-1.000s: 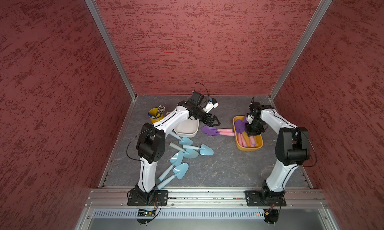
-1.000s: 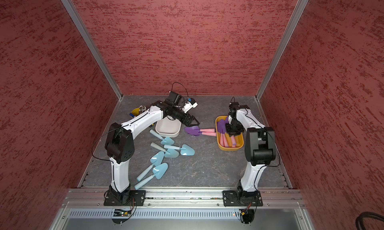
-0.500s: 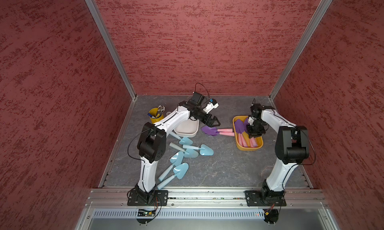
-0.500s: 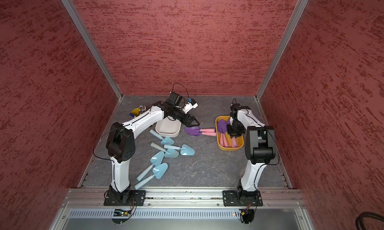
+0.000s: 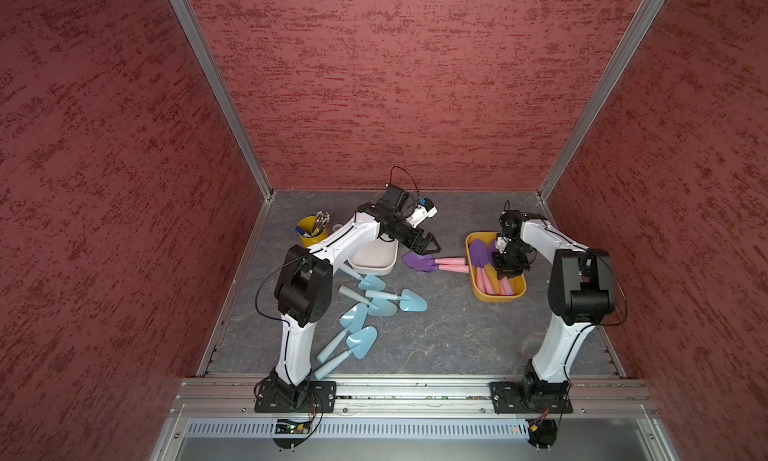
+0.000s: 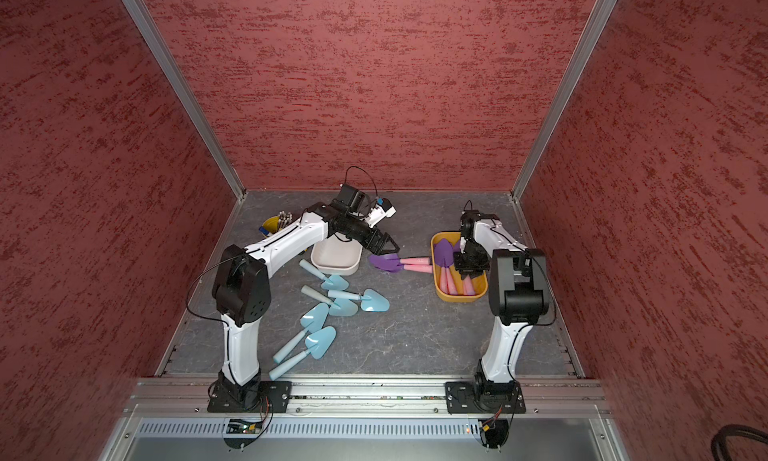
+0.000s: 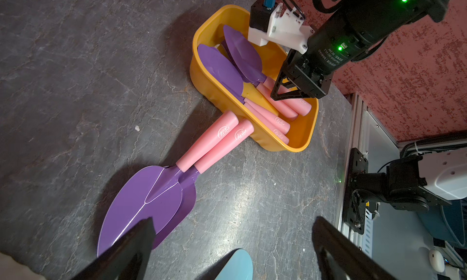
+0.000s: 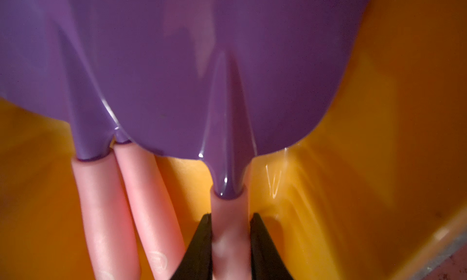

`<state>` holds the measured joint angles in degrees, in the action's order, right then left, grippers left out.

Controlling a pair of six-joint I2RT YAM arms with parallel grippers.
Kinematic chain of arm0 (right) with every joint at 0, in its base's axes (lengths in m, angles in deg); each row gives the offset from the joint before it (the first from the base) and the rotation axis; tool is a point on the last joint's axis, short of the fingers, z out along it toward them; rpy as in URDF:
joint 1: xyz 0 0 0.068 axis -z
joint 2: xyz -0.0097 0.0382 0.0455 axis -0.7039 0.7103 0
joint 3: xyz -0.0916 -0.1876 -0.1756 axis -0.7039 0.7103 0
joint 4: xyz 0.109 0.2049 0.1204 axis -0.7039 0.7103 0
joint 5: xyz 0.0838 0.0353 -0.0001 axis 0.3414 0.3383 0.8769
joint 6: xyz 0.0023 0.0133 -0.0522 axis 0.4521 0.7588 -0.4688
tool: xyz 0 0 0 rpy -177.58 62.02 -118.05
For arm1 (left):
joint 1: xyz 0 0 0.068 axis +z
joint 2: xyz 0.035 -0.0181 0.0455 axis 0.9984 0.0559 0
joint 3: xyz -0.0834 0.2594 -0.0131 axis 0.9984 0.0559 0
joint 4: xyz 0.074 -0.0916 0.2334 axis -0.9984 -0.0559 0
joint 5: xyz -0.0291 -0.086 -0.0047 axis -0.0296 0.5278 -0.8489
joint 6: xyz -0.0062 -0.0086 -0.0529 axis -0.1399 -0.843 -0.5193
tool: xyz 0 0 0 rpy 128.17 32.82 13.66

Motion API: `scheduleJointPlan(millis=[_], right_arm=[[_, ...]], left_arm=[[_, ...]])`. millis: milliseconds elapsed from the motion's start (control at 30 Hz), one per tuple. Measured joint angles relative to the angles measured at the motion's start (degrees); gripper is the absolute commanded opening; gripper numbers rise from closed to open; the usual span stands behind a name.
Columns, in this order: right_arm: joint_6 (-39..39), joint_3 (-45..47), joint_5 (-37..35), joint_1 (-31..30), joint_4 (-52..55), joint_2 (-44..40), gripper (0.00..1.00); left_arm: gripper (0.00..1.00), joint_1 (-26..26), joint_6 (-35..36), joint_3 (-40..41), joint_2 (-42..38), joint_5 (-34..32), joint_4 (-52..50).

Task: Sort the small shovels by color and place them into the storage box
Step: Place the shovel in the storage box.

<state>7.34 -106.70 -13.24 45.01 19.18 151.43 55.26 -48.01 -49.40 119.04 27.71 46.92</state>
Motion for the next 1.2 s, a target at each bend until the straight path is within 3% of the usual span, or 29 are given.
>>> scheduleJointPlan(millis=[1200], right_arm=[[0.4, 0.0, -2.3, 0.0, -0.8, 0.7, 0.36]], left_arm=[[1.00, -0.7, 0.0, 0.0, 0.0, 0.0, 0.0]])
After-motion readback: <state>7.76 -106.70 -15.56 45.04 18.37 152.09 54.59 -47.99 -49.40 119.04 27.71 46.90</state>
